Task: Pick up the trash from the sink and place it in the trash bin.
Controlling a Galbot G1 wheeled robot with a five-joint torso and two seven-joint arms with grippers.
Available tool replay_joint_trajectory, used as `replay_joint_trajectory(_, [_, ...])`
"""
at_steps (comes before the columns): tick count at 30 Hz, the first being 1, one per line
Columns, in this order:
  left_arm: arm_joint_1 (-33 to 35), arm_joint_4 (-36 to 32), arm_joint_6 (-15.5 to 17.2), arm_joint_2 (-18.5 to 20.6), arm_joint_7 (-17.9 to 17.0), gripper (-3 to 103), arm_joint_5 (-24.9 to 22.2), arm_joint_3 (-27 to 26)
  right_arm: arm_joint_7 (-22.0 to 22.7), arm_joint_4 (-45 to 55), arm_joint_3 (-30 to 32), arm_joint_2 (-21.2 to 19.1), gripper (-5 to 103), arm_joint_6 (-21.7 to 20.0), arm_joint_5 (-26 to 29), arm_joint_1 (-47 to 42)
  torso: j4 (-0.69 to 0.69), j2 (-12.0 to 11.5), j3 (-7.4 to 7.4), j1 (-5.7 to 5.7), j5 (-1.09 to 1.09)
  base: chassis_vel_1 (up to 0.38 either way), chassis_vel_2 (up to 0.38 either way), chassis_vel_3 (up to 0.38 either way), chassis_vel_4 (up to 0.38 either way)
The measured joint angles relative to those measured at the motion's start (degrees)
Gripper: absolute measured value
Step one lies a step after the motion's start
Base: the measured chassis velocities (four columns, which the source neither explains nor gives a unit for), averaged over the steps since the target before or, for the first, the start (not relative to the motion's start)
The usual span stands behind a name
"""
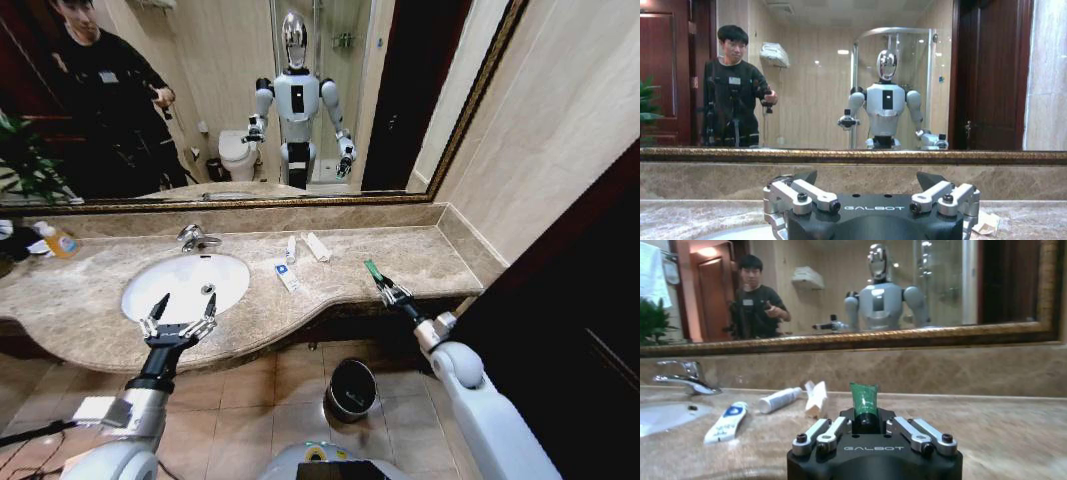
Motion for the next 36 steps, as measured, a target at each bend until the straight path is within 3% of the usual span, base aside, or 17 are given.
replay_joint_trajectory(6, [0.0, 0.0, 0.0, 0.0, 0.0, 100, 0.0, 0.0, -1.5, 0.1, 3.2, 1.3, 21, 2.8, 0.6, -5.2, 0.00, 0.0, 0.00, 0.00, 0.00, 0.000, 0.000, 0.000, 0.000])
replay_joint_trajectory(13, [0.0, 0.0, 0.0, 0.0, 0.0, 100, 0.0, 0.0, -10.2, -8.9, 6.4, 1.1, 21, 11.7, 4.0, -10.5, 0.00, 0.0, 0.00, 0.00, -0.01, 0.000, 0.000, 0.000, 0.000])
replay_joint_trajectory(17, [0.0, 0.0, 0.0, 0.0, 0.0, 100, 0.0, 0.0, -11.1, -15.1, 4.2, 1.7, 21, 15.9, 4.2, -10.4, 0.00, 0.0, 0.00, 0.00, 0.01, 0.000, 0.000, 0.000, 0.000])
replay_joint_trajectory(24, [0.0, 0.0, 0.0, 0.0, 0.0, 100, 0.0, 0.0, -10.0, -21.9, -0.1, 1.6, 21, 16.7, 4.1, -8.5, 0.00, 0.0, 0.00, 0.00, -0.02, 0.000, 0.000, 0.000, 0.000])
replay_joint_trajectory(31, [0.0, 0.0, 0.0, 0.0, 0.0, 100, 0.0, 0.0, -6.2, -31.1, -4.8, 3.6, 21, 17.3, -2.2, -4.2, 0.00, 0.0, 0.01, 0.01, -0.01, 0.000, 0.000, 0.000, 0.000])
replay_joint_trajectory(36, [0.0, 0.0, 0.0, 0.0, 0.0, 100, 0.0, 0.0, -3.0, -38.6, -7.3, 5.1, 21, 21.0, -6.3, -1.3, 0.01, 0.0, 0.00, 0.01, -0.01, 0.000, 0.000, 0.000, 0.000])
